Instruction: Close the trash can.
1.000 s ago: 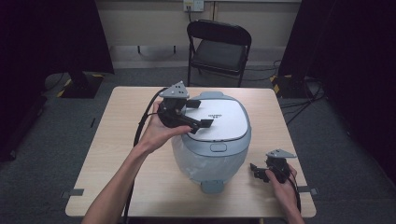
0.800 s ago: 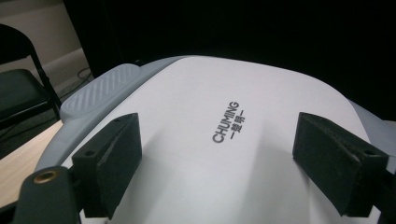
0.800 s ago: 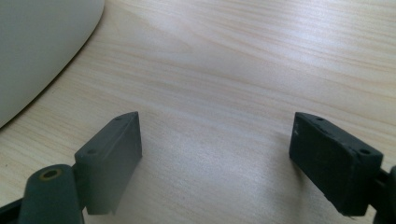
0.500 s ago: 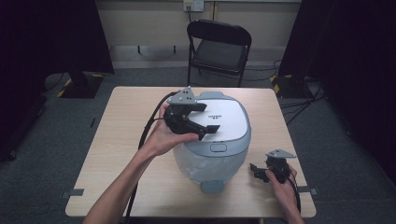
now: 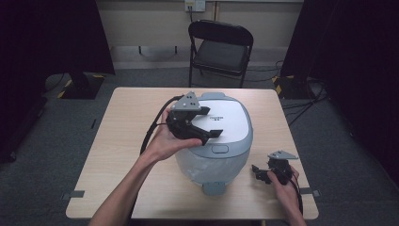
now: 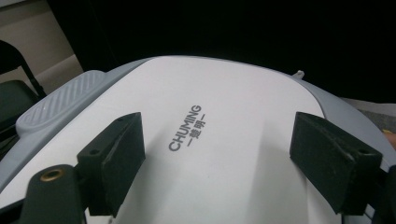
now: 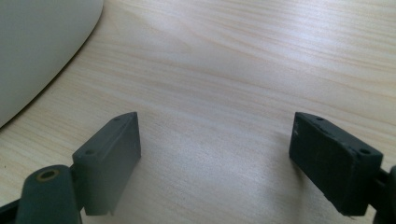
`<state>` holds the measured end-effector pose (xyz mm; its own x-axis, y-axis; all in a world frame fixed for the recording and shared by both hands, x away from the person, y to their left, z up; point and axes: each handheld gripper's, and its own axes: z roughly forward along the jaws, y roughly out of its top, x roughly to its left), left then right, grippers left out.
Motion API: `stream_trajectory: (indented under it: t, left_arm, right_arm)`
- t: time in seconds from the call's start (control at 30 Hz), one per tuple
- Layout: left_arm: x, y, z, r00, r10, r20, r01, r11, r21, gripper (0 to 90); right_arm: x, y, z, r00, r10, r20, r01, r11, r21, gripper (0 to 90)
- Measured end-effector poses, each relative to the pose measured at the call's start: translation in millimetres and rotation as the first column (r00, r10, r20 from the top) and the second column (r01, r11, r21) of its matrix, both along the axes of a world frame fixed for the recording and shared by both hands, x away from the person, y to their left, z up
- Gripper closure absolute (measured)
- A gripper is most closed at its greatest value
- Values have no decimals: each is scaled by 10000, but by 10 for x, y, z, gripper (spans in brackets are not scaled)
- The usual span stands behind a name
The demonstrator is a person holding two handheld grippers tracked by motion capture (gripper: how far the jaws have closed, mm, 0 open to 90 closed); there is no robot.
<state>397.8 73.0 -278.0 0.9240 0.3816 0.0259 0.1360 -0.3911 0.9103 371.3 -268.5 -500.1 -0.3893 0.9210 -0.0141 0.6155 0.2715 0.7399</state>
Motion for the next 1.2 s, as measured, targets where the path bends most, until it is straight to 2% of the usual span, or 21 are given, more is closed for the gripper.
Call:
stream_trajectory:
  t: [0.2, 0.23, 0.27, 0.37, 0.43, 0.47, 0.5, 0.53, 0.57, 0.6, 0.67, 0.73, 0.8, 0.83, 0.87, 0.9, 0.93, 1.1, 1.13, 1.17, 1.2]
  left_arm:
    - [12, 6, 8, 10000, -94, 7, 94, 9999, 42, 186]
    - [22, 26, 9, 9998, -207, -42, 207, 9998, -52, 205]
    - [48, 55, -1, 9989, -313, -353, 296, 9985, -469, 213]
    - [58, 110, 14, 9997, -17, -224, 7, 9992, -411, 203]
    - [74, 175, 33, 9991, -124, -411, 85, 9957, -919, 193]
    - [91, 226, 49, 9985, -150, -528, 79, 9911, -1327, 196]
    - [109, 269, 60, 9979, -247, -605, 151, 9879, -1542, 196]
    - [136, 330, 74, 9965, -269, -786, 115, 9817, -1901, 193]
    - [162, 428, 98, 9966, 136, -809, -300, 9783, -2050, 201]
    - [170, 482, 107, 9969, 348, -700, -480, 9794, -1963, 196]
    - [188, 598, 116, 9964, 403, -748, -547, 9779, -2019, 163]
    - [182, 720, 125, 9952, 700, -685, -830, 9739, -2112, 168]
    - [183, 836, 129, 9923, 892, -859, -1069, 9671, -2310, 171]
    - [182, 889, 132, 9909, 969, -940, -1157, 9682, -2217, 176]
    - [162, 932, 131, 9895, 1175, -847, -1331, 9681, -2124, 175]
    - [162, 932, 131, 9895, 1175, -847, -1331, 9681, -2124, 175]
    - [135, 1018, 122, 9874, 1406, -723, -1521, 9694, -1925, 177]
    - [96, 1194, 100, 9843, 1560, -831, -1699, 9647, -2011, 165]
    - [72, 1264, 98, 9800, 1882, -649, -1966, 9657, -1695, 165]
    - [62, 1306, 92, 9797, 1911, -609, -1985, 9670, -1598, 162]
    - [53, 1349, 79, 9783, 1946, -718, -2040, 9649, -1653, 159]
  right_arm:
    - [0, 0, 0, 10000, 1, 2, -1, 10000, -3, 154]
    - [0, 0, 0, 10000, 2, 2, -2, 10000, -5, 154]
    - [0, 0, 0, 10000, 0, 0, 0, 10000, -3, 154]
    - [1, 0, 0, 10000, 1, 1, -1, 10000, -2, 154]
    - [1, 0, 0, 10000, 1, 0, -1, 10000, -1, 154]
    - [1, 0, 0, 10000, 0, 1, 0, 10000, -3, 154]
    - [1, 0, 0, 10000, 1, 1, -1, 10000, -2, 154]
    - [1, 0, 0, 10000, 0, -1, 0, 10000, -2, 154]
    - [0, 0, 0, 10000, -1, -1, 1, 10000, 2, 154]
    - [1, 0, 0, 10000, 0, 0, 0, 10000, 2, 154]
    - [1, 0, 0, 10000, 0, 0, 0, 10000, -2, 154]
    - [0, 0, 0, 10000, 0, 0, 0, 10000, 1, 154]
    - [0, 0, 0, 10000, -1, -2, 1, 10000, 0, 154]
    - [1, 0, 0, 10000, 1, 1, -1, 10000, -2, 154]
    - [1, 0, 0, 10000, 1, 1, -1, 10000, -3, 154]
    - [1, 0, 0, 10000, 0, 0, 0, 10000, -2, 154]
    - [1, 0, 0, 10000, 1, 1, -1, 10000, -1, 154]
    - [3, 2, 0, 10000, 10, -21, -10, 10000, -2, 149]
    - [3, 2, 1, 10000, 6, -26, -6, 10000, -1, 149]
    - [3, 2, 1, 10000, 6, -26, -6, 10000, 1, 149]
    - [3, 2, 1, 10000, 7, -25, -7, 10000, 1, 149]
